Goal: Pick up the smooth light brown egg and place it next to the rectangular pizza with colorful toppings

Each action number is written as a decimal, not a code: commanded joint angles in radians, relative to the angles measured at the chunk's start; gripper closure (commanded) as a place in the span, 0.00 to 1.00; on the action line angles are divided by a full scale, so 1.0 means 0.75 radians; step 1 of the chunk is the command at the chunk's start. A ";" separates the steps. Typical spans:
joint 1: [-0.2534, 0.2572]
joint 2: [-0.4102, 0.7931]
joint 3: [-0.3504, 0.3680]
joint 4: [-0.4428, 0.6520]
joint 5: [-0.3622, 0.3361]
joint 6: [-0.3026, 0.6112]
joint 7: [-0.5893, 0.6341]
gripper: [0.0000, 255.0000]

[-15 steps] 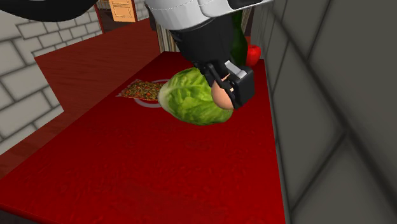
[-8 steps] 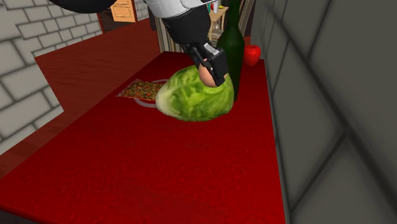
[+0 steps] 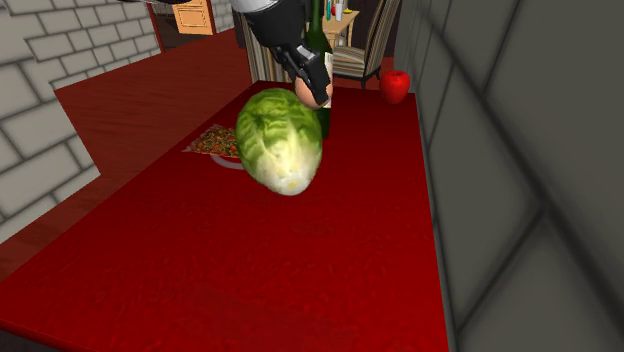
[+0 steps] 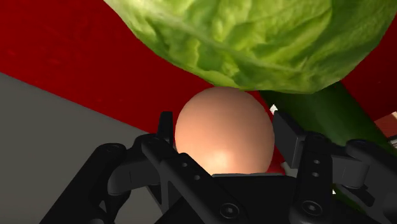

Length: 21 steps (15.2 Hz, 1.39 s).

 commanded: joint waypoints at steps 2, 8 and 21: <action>0.020 0.089 0.060 0.100 -0.066 -0.019 0.134 1.00; 0.085 0.276 0.137 0.334 -0.206 -0.080 0.377 1.00; 0.308 0.776 0.175 1.038 -0.396 -0.334 0.706 1.00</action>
